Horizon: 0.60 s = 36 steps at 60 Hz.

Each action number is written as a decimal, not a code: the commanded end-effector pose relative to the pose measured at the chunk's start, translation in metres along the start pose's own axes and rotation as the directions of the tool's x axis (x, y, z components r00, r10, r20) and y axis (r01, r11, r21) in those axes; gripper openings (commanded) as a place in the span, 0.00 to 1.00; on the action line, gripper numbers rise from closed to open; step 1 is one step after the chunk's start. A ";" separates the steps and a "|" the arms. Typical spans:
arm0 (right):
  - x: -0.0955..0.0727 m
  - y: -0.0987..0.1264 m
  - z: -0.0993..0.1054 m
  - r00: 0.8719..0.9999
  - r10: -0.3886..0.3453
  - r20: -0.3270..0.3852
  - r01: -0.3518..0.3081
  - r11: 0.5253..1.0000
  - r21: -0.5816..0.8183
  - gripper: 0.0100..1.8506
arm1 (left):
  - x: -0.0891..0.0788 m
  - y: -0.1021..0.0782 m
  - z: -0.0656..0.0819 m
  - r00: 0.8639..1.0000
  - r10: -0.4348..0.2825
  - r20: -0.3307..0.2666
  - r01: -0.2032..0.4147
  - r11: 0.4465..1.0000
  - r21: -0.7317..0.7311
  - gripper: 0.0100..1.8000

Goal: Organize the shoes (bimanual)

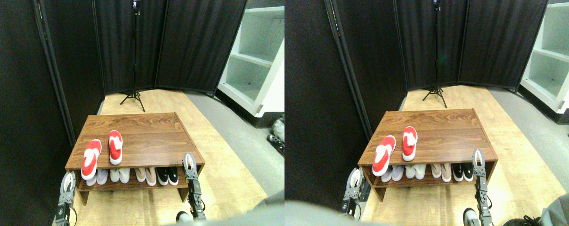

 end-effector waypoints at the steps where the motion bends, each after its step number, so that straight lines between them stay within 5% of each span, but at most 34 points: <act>1: 0.003 0.003 -0.003 1.000 0.029 0.000 -0.028 0.999 0.018 0.00 | -0.006 -0.017 -0.004 0.999 -0.054 0.000 0.054 0.998 0.028 0.21; 12: 0.003 0.003 -0.003 1.000 0.005 0.002 -0.005 1.000 0.025 0.00 | -0.015 -0.019 -0.015 1.000 0.024 -0.016 -0.024 1.000 -0.010 0.58; 36: 0.004 0.002 -0.003 1.000 0.009 -0.007 -0.009 1.000 0.012 0.00 | 0.003 -0.005 -0.041 0.983 0.126 -0.130 -0.131 0.991 -0.029 0.93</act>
